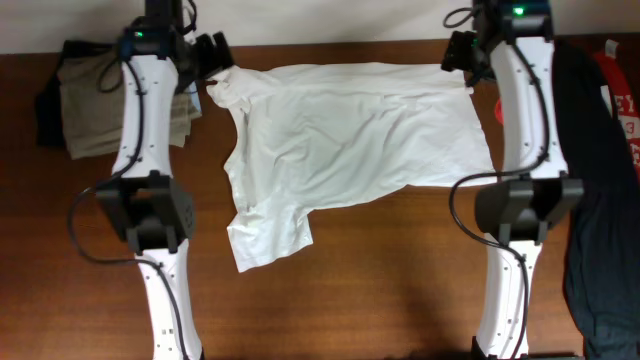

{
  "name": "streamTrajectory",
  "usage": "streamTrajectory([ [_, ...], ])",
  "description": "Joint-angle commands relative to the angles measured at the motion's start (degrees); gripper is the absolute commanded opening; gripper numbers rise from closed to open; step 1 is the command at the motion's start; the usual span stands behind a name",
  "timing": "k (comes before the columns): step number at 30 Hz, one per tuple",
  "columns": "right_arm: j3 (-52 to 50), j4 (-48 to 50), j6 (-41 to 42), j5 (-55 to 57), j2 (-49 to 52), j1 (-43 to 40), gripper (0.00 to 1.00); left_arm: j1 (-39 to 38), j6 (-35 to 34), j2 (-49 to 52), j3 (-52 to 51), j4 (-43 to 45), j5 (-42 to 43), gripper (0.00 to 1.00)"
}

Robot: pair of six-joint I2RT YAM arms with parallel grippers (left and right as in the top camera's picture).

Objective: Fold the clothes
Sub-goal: 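Lift the T-shirt with both grippers and lay it flat on the table, then grasp the T-shirt's bottom-left and right corners with both grippers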

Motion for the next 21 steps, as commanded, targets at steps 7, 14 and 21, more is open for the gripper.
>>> streamTrajectory([
  [7,1.77,-12.02,1.11,-12.13,-21.73,-0.83,0.99,1.42,1.97,-30.88,3.76,-28.89,-6.4,0.99],
  [14,-14.05,-12.02,-3.17,-16.81,-42.4,-0.85,0.99,1.4,8.02,-48.94,-7.34,-30.6,-6.1,0.99],
  [21,-48.24,-2.25,-2.91,-10.86,-47.08,-0.92,0.99,1.14,7.98,-62.64,-69.18,-14.88,1.4,0.77],
])
